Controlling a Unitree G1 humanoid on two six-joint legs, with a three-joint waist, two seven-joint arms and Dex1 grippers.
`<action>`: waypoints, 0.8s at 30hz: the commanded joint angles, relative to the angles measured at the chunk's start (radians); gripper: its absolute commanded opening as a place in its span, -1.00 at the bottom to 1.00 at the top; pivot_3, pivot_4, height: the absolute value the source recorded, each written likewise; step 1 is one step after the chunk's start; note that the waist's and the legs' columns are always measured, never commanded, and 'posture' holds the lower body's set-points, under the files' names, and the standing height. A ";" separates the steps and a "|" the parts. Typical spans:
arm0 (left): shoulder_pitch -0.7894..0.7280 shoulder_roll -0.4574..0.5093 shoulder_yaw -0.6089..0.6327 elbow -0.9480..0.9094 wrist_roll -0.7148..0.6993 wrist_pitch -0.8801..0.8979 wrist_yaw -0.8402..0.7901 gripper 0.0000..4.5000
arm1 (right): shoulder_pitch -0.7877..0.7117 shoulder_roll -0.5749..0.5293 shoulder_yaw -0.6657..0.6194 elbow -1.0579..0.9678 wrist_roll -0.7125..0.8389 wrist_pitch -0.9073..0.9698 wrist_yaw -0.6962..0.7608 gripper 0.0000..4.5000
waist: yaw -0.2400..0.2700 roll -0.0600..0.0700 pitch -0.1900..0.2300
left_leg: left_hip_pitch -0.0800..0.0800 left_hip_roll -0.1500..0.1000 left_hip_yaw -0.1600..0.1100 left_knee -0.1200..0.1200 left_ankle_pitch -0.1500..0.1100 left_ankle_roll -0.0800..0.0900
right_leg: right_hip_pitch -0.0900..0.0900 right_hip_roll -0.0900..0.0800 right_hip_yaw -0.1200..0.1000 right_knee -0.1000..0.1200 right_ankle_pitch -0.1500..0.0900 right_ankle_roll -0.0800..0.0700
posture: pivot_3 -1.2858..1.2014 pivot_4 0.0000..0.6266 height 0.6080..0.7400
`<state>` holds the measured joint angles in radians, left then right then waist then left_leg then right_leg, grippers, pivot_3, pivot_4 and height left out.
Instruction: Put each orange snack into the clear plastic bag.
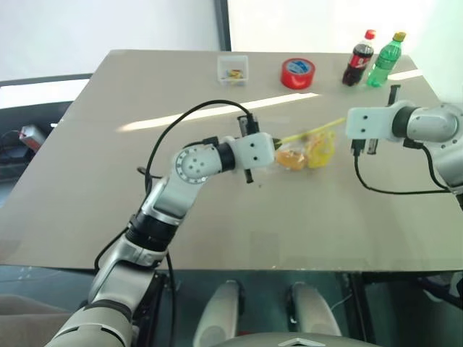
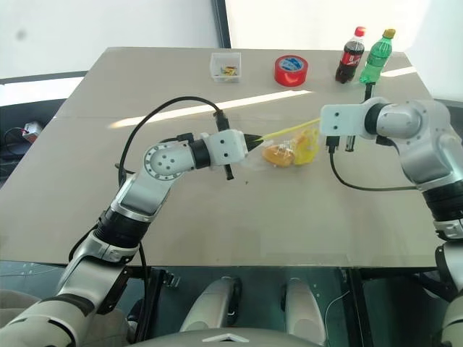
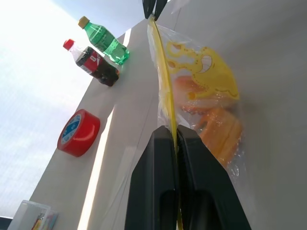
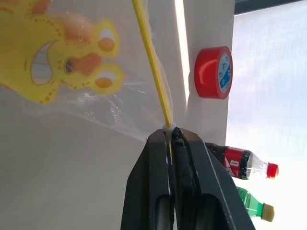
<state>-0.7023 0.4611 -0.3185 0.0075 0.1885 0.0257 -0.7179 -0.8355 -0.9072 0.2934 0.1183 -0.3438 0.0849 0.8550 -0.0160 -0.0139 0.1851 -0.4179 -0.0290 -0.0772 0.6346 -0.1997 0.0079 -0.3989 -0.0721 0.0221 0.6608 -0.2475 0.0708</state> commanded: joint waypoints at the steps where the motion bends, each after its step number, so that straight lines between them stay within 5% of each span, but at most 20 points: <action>1: -0.077 -0.018 0.065 0.044 0.040 -0.028 0.113 -1.00 | -0.056 0.007 -0.087 0.026 -0.024 0.013 -0.093 -0.98 | 0.000 0.000 0.000 | 0.000 0.000 0.000 0.000 0.000 0.000 | 0.000 0.000 0.000 0.000 0.000 0.000 | 0.03 -0.52 1.00; 7: -0.126 -0.016 0.119 0.069 0.019 -0.054 0.167 -1.00 | -0.029 0.002 -0.160 -0.078 0.085 0.124 -0.023 -0.98 | 0.002 0.000 0.000 | -0.001 0.000 0.000 0.000 0.000 0.000 | -0.001 0.000 0.000 0.000 0.000 0.000 | 0.03 -0.52 1.00; 12: 0.015 0.032 0.074 -0.014 -0.015 0.003 0.041 -1.00 | 0.197 -0.031 -0.187 -0.329 0.217 0.325 0.138 -0.98 | 0.002 0.000 0.000 | -0.002 0.000 0.000 -0.001 0.000 0.000 | -0.001 0.000 0.000 -0.003 0.000 0.000 | 0.03 -0.52 1.00; 13: 0.067 0.043 0.062 -0.043 -0.022 0.025 0.013 -1.00 | 0.272 -0.033 -0.189 -0.387 0.240 0.360 0.153 -0.85 | 0.002 0.001 0.000 | -0.002 0.000 0.000 -0.001 0.000 0.001 | 0.000 0.000 0.000 -0.003 0.000 0.000 | 0.03 -0.52 1.00; 15: 0.163 0.042 0.057 -0.100 -0.048 0.088 -0.013 -0.71 | 0.412 -0.039 -0.196 -0.485 0.277 0.435 0.171 -0.58 | 0.002 0.001 0.000 | -0.002 0.000 0.000 -0.001 -0.001 0.002 | -0.001 0.000 0.001 -0.003 0.000 0.000 | 0.03 -0.52 1.00; 19: 0.302 -0.011 0.100 -0.217 -0.103 0.225 0.027 0.05 | 0.568 -0.020 -0.257 -0.558 0.325 0.536 0.132 0.27 | 0.004 0.001 0.000 | -0.004 0.001 -0.002 0.003 -0.001 0.002 | -0.003 -0.001 0.002 0.001 0.000 0.000 | 0.03 -0.52 1.00; 22: 0.382 -0.039 0.176 -0.327 -0.182 0.350 0.048 0.65 | 0.645 0.010 -0.365 -0.564 0.417 0.564 0.123 0.27 | 0.004 0.000 0.000 | -0.002 0.002 -0.004 0.005 -0.001 0.003 | 0.001 0.000 0.001 0.002 0.000 0.001 | 0.03 -0.52 1.00; 24: 0.424 -0.048 0.241 -0.403 -0.246 0.443 0.061 0.65 | 0.681 0.036 -0.446 -0.546 0.476 0.572 0.116 0.27 | 0.002 0.000 0.000 | 0.004 0.005 -0.004 0.006 -0.001 0.002 | 0.006 0.001 0.001 0.001 0.000 0.001 | 0.03 -0.52 1.00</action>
<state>-0.2941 0.4192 -0.1533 -0.3012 0.0059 0.3950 -0.6779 -0.1683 -0.8852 -0.0605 -0.4144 0.0762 0.6503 0.9840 -0.0139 -0.0134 0.1854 -0.4132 -0.0236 -0.0809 0.6405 -0.2011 0.0103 -0.3927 -0.0709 0.0226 0.6623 -0.2477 0.0716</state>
